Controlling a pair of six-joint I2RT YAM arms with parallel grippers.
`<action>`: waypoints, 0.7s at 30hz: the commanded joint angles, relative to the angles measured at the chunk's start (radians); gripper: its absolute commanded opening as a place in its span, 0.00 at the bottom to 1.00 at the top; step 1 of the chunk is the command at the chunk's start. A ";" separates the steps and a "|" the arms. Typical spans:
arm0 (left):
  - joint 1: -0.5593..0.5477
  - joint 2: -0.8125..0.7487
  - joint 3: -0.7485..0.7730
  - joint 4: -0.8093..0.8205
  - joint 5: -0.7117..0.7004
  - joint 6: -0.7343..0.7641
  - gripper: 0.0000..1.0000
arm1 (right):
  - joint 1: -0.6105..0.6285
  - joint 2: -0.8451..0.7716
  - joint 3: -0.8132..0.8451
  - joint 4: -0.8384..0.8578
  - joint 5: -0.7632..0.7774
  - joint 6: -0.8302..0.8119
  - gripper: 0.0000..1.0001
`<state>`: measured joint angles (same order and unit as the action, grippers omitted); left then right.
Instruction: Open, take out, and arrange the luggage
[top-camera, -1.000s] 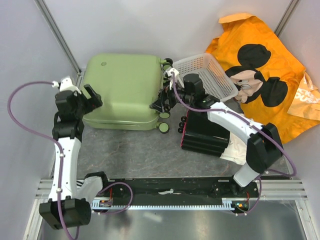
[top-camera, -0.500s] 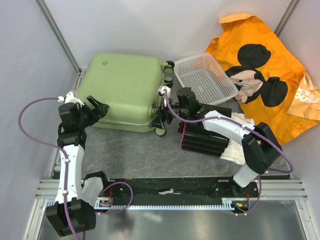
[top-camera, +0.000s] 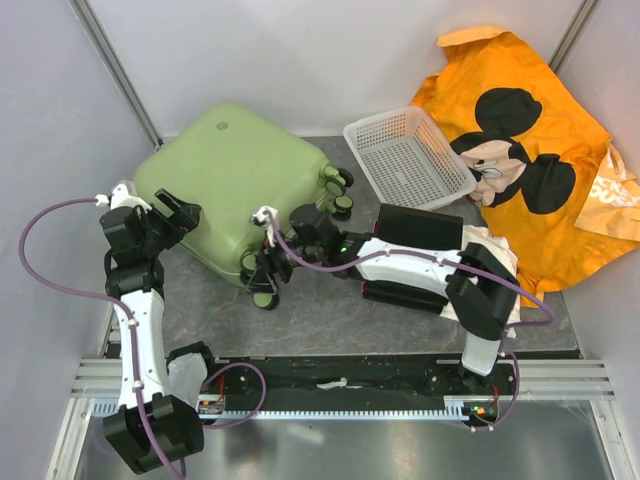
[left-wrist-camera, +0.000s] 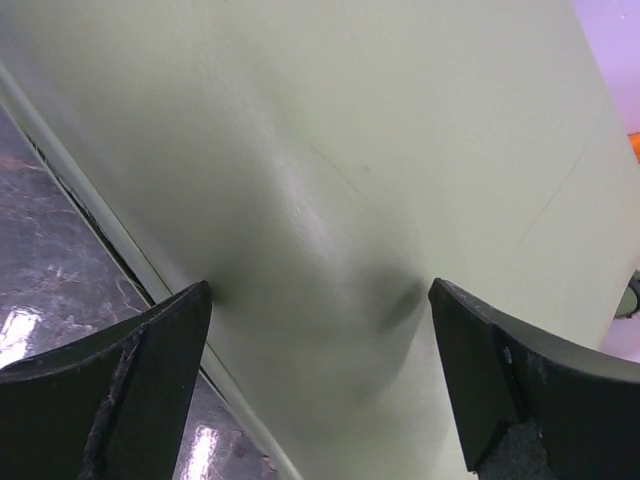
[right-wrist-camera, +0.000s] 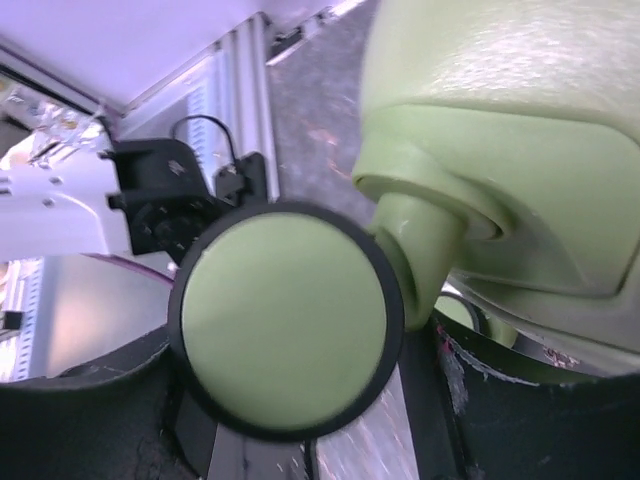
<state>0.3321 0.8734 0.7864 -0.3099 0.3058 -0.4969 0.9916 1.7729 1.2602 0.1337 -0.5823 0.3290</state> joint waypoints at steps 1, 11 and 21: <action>-0.004 -0.054 0.053 -0.024 0.066 0.041 0.96 | 0.111 0.100 0.182 0.167 -0.097 0.047 0.62; -0.054 -0.217 0.020 -0.225 0.145 0.123 0.94 | 0.064 -0.076 0.110 0.029 0.127 -0.033 0.90; -0.077 -0.287 -0.010 -0.425 0.291 0.104 0.93 | -0.036 -0.213 -0.180 0.104 0.237 0.082 0.90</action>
<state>0.2649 0.5831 0.7902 -0.6006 0.4618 -0.4103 0.9604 1.5555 1.1625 0.1715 -0.3820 0.3489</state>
